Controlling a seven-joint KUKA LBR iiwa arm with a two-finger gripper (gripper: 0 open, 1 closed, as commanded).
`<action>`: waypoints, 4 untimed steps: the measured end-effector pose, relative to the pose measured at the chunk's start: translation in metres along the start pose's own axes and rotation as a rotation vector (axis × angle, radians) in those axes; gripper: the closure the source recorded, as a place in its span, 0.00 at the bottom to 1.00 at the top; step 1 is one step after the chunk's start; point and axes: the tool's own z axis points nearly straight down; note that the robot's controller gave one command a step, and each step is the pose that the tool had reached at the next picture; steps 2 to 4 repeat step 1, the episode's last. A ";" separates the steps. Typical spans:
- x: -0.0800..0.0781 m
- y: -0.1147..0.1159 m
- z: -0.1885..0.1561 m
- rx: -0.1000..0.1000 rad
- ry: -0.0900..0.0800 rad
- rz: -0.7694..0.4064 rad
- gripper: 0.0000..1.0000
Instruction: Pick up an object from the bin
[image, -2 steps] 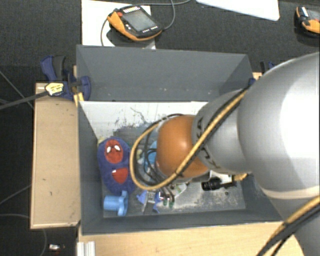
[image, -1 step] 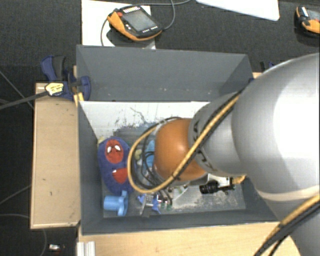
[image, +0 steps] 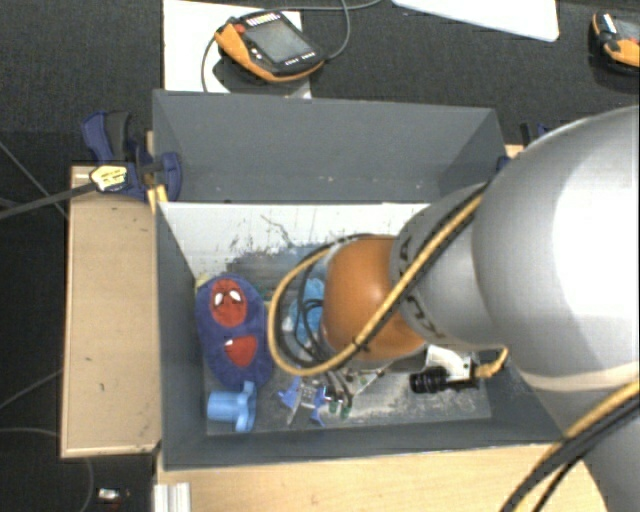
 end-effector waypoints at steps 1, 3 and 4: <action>0.007 0.015 0.001 -0.005 -0.004 0.046 1.00; 0.007 0.015 0.001 -0.005 -0.004 0.046 1.00; 0.007 0.015 0.001 -0.005 -0.004 0.046 1.00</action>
Offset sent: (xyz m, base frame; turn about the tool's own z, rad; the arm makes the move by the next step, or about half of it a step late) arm 0.0000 0.0000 0.0000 0.0000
